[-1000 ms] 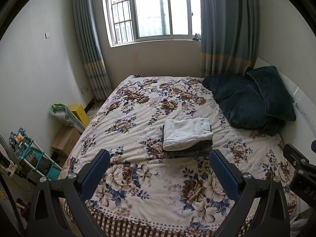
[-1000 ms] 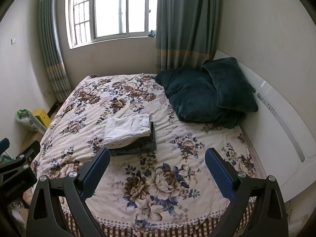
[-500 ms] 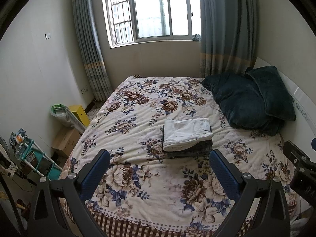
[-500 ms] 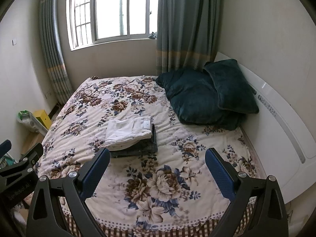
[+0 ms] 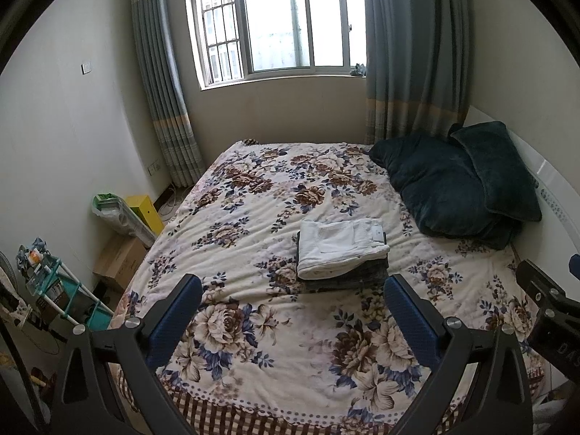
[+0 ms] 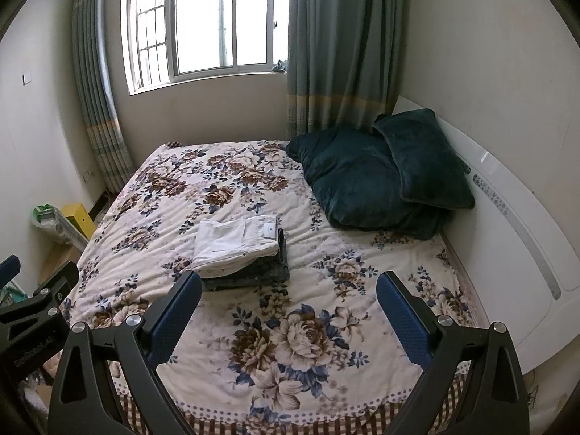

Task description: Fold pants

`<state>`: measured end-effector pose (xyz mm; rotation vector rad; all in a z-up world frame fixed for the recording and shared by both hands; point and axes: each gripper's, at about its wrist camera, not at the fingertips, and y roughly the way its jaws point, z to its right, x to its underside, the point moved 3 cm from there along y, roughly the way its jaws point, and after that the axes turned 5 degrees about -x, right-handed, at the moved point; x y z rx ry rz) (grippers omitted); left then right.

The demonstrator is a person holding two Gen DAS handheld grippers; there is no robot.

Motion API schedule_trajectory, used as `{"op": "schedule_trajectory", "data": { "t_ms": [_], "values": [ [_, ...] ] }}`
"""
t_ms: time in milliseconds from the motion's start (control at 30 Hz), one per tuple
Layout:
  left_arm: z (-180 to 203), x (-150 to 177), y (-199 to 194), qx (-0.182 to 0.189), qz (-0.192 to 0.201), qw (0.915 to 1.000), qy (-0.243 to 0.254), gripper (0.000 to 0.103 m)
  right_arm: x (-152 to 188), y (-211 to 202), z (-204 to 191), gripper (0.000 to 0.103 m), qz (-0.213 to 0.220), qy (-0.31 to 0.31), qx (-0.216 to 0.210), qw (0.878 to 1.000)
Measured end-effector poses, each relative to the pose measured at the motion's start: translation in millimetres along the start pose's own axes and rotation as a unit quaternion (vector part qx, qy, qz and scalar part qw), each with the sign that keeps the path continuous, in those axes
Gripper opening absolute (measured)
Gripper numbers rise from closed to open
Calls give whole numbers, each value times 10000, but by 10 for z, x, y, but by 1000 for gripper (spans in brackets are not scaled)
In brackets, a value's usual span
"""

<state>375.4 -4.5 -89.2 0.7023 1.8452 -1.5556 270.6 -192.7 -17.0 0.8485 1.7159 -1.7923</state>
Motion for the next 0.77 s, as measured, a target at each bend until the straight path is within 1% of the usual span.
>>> {"op": "schedule_trajectory", "data": {
  "t_ms": [300, 600, 700, 767],
  "values": [
    [22, -68, 11, 2, 18, 10000, 8, 103, -15, 5, 13, 99, -2, 2, -5, 10000],
    [26, -67, 9, 22, 15, 10000, 11, 103, 0, -3, 19, 99, 1, 10, 7, 10000],
    [18, -100, 3, -5, 65, 10000, -5, 103, -23, -1, 10, 99, -1, 12, -3, 10000],
    [16, -126, -10, 46, 99, 9999, -35, 103, -43, 2, 3, 99, 15, -9, -38, 10000]
  ]
}}
